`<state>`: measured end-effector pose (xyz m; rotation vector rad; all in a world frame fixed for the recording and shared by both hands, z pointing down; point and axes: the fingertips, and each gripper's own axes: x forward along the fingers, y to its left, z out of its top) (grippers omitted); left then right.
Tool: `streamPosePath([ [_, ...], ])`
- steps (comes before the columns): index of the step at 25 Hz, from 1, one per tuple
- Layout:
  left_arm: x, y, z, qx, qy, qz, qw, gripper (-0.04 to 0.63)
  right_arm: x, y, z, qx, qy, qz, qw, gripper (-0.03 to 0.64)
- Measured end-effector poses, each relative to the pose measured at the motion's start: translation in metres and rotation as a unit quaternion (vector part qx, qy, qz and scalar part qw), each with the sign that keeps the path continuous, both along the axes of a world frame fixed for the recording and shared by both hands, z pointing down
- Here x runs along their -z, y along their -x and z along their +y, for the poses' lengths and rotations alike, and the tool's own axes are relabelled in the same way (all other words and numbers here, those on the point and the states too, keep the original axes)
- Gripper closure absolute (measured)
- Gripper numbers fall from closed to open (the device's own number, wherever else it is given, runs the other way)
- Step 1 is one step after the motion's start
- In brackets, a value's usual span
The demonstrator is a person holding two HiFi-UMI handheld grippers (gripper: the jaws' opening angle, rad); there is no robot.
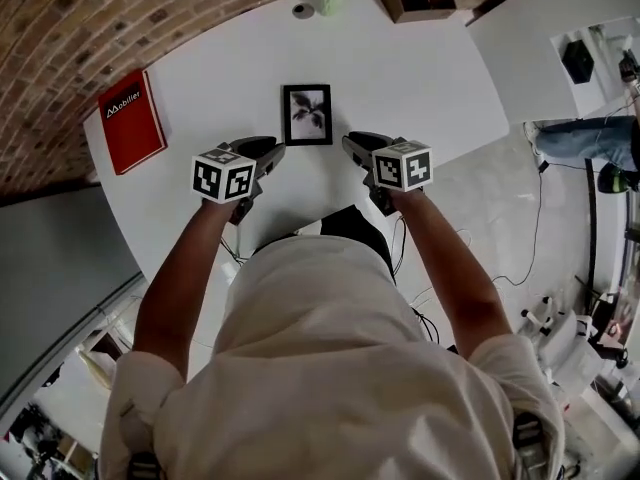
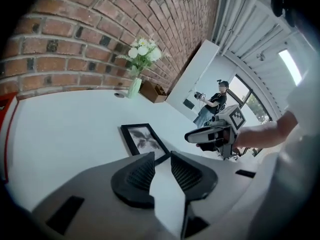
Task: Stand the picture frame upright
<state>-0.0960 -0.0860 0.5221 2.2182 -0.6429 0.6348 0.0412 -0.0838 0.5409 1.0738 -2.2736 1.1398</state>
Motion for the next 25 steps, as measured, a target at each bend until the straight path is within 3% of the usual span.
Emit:
streamPosePath([
  [11, -0.063, -0.004, -0.052, 0.008, 0.056, -0.043, 0.9975, 0.477, -0.052, 0.008, -0.055, 0.044, 0.053, -0.008, 0.998, 0.558],
  [16, -0.079, -0.008, -0.061, 0.009, 0.085, -0.031, 0.9959, 0.469, -0.061, 0.013, -0.068, 0.058, 0.066, -0.015, 0.996, 0.558],
  [25, -0.09, -0.014, -0.066, 0.007, 0.102, -0.024, 0.9945, 0.468, -0.071, 0.021, -0.074, 0.067, 0.088, -0.023, 0.994, 0.557],
])
